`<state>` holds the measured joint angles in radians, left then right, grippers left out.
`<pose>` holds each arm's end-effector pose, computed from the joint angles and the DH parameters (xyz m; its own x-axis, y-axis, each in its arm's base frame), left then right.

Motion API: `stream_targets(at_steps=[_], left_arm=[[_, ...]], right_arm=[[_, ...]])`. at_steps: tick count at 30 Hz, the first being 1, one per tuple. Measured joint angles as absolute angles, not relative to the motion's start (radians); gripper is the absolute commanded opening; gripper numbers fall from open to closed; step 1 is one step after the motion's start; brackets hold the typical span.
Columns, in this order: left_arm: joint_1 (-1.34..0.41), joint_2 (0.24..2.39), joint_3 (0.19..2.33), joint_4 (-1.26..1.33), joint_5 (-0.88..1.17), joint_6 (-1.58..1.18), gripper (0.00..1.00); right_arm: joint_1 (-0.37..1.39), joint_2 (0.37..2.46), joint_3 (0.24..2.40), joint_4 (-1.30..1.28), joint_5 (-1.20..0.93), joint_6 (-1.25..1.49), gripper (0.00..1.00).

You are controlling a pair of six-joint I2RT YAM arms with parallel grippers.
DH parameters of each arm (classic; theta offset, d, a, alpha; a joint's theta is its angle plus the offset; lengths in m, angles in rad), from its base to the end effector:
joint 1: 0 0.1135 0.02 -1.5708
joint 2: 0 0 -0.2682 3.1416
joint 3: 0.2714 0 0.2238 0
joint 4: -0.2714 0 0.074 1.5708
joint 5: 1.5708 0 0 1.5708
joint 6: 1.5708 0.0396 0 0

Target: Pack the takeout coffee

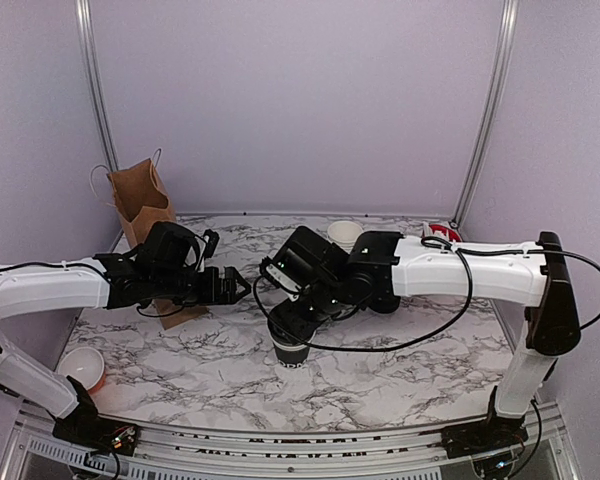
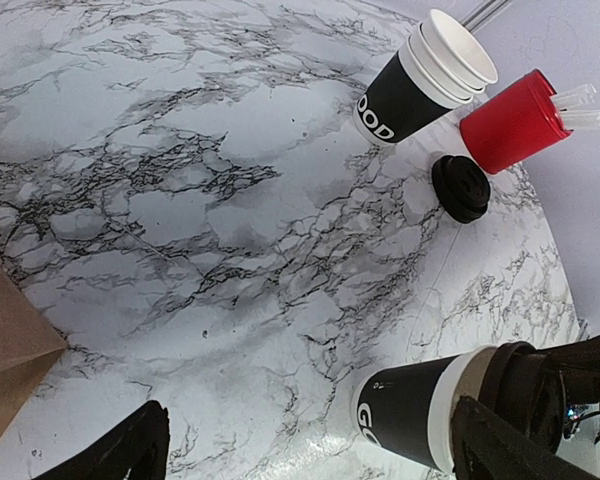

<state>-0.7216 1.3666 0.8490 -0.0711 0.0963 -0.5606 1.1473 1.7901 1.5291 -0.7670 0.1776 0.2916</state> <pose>0.2054 -0.1858 0.2586 -0.7346 -0.0586 -0.6760 0.3861 0.7832 -0.4874 0.1545 0.3258 0.2809 -0.5842 -0.6075 -0.5382 -0.7223 0.6915 0.0036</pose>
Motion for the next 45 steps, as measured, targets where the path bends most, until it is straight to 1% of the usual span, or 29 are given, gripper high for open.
stream_targets(at_steps=[13,25,34,41,45], left_arm=[[-0.722,1.372,0.849,-0.071,0.096,-0.56,0.99],[-0.723,1.372,0.849,-0.072,0.11,-0.558,0.98],[-0.782,1.396,0.84,-0.071,0.148,-0.55,0.98],[-0.844,1.443,0.827,-0.072,0.167,-0.551,0.97],[-0.851,1.448,0.827,-0.07,0.167,-0.557,0.97]], right_arm=[[1.153,1.818,1.514,-0.757,0.165,0.291,0.67],[1.155,1.823,1.486,-0.693,0.166,0.3,0.67],[1.155,1.808,1.455,-0.651,0.166,0.319,0.67],[1.155,1.808,1.455,-0.649,0.167,0.322,0.68],[1.155,1.808,1.456,-0.653,0.179,0.322,0.72]])
